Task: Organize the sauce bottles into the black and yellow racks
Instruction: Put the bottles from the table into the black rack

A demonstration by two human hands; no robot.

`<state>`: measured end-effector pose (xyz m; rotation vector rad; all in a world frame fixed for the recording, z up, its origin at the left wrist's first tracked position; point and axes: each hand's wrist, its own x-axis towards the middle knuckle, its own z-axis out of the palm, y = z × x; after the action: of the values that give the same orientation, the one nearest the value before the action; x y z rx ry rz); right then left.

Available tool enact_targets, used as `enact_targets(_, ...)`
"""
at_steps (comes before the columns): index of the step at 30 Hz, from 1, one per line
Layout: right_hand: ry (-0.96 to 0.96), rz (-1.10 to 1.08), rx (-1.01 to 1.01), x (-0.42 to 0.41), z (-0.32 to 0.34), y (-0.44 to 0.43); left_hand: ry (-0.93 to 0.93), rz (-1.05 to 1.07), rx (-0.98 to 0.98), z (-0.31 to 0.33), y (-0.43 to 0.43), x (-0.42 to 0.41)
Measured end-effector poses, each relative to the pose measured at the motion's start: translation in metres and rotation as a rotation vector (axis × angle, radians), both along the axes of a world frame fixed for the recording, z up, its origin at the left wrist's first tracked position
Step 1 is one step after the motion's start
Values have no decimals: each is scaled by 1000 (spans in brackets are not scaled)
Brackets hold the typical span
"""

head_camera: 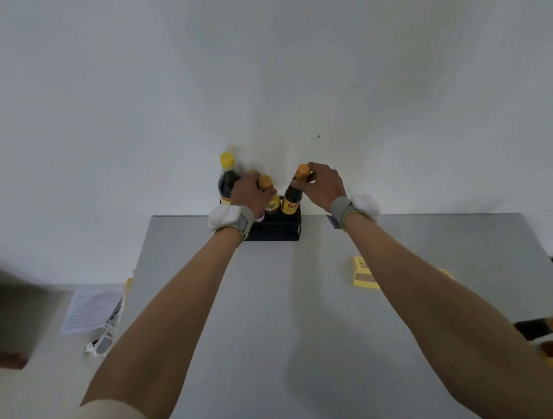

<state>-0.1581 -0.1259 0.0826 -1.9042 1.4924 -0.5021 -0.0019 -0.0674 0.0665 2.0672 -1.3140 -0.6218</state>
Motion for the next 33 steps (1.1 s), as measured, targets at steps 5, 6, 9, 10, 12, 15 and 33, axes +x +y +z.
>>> enact_targets(5, 26, 68, 52, 9, -29, -33, -73, -7, 32, -18, -23, -6)
enact_targets(6, 30, 77, 47, 9, -32, -33, -96, -18, 33, -20, -23, -7)
enact_targets(9, 38, 112, 57, 12, -48, -47, -152, -24, 67, -33, -36, -11)
enact_targets(10, 51, 128, 50, 11, -49, -48, -171, -33, 76, -34, -37, -11)
enact_targets(12, 61, 147, 50, 12, -55, -53, -175, -43, 91, -42, -42, -11)
enact_targets(15, 45, 166, 57, 12, -63, -61, -184, -42, 102, -52, -49, -13)
enact_targets(33, 86, 247, 101, 20, -88, -72, -209, 25, 128, -84, -67, -14)
